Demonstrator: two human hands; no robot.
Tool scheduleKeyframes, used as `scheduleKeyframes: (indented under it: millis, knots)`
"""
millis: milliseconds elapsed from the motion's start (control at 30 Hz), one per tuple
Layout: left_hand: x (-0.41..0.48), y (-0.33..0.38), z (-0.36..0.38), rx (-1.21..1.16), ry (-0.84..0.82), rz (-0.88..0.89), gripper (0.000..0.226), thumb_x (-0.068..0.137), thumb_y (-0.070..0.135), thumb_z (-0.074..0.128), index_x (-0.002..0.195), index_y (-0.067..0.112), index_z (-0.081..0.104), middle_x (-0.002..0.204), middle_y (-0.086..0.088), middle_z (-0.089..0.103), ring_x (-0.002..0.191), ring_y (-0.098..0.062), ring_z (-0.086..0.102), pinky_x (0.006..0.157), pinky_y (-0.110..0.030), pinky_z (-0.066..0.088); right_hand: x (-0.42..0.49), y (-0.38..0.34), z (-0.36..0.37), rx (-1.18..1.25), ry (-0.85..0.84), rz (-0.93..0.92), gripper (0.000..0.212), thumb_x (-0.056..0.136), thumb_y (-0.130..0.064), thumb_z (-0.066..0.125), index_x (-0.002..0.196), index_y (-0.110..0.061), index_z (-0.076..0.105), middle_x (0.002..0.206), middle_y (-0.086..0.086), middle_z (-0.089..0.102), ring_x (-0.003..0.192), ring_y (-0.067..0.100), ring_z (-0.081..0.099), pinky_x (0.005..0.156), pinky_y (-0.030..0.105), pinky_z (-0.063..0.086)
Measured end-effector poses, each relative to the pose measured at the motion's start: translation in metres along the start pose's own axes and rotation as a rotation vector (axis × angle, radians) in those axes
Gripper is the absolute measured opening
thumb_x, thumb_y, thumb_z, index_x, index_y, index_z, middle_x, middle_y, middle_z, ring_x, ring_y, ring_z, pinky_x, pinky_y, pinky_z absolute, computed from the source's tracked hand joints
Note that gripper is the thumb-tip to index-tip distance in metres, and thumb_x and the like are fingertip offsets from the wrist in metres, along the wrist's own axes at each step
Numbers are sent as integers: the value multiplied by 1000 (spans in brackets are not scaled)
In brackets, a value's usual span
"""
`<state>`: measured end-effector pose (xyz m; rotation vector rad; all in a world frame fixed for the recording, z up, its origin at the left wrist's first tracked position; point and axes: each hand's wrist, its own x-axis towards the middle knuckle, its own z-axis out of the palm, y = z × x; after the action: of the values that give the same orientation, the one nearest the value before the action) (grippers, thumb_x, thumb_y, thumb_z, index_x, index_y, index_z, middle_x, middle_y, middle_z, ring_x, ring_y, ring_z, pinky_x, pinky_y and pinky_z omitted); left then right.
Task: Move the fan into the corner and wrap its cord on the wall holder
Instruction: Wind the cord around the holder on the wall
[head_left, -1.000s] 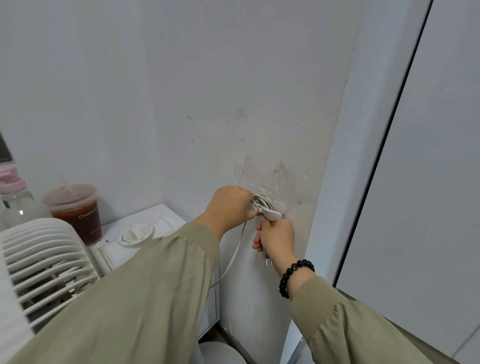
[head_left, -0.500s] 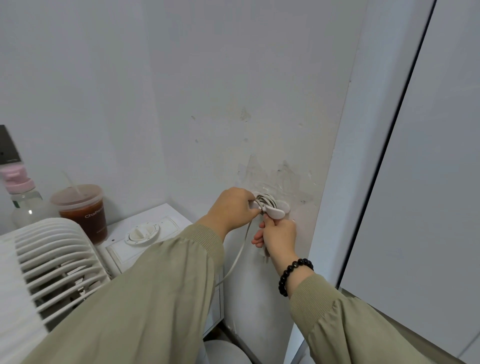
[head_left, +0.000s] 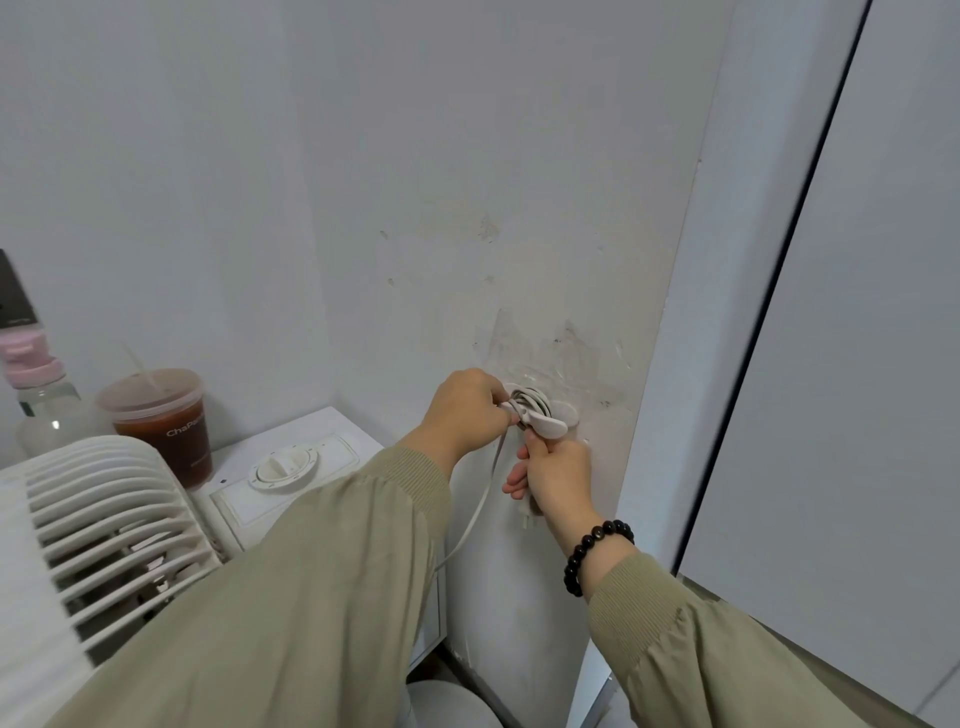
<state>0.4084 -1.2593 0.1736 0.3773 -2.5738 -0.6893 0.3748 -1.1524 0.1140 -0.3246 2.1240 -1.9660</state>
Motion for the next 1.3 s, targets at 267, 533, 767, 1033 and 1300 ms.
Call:
scheduleKeyframes:
  millis: [267, 533, 767, 1033, 1300]
  knots:
    - [-5, -2, -4, -571, -89, -299, 23, 74, 16, 78, 93, 8, 70, 92, -6, 67, 89, -14, 60, 71, -20, 45, 0, 1, 0, 16, -15, 22, 33, 98, -23, 45, 73, -4, 54, 47, 10, 57, 37, 15, 60, 40, 21, 45]
    - [0, 16, 10, -770, -82, -636, 24, 79, 13, 73, 96, 12, 57, 105, -9, 56, 92, -21, 49, 75, -32, 41, 2, 1, -1, 15, -28, 28, 33, 97, -22, 45, 71, -4, 55, 40, 4, 56, 37, 16, 59, 40, 22, 45]
    - [-2, 19, 7, -761, -272, -808, 44, 89, 28, 62, 127, 10, 50, 106, 0, 55, 100, -15, 45, 83, -28, 36, 1, 0, -4, 44, -56, 53, 32, 97, -21, 45, 71, -3, 54, 44, 8, 57, 43, 22, 60, 45, 27, 49]
    - [1, 18, 11, -886, -299, -867, 16, 90, 13, 60, 76, 16, 53, 92, 3, 53, 101, -15, 45, 84, -27, 34, -4, -2, -10, 79, -98, 58, 31, 97, -21, 45, 72, -5, 54, 51, 10, 54, 43, 19, 59, 43, 24, 43]
    - [5, 15, 9, -1100, -253, -1061, 13, 76, -6, 60, 77, 7, 58, 82, -3, 51, 84, -17, 49, 85, -31, 40, -6, -3, -12, 78, -107, 54, 29, 98, -20, 45, 73, -6, 53, 51, 8, 55, 39, 15, 58, 40, 22, 43]
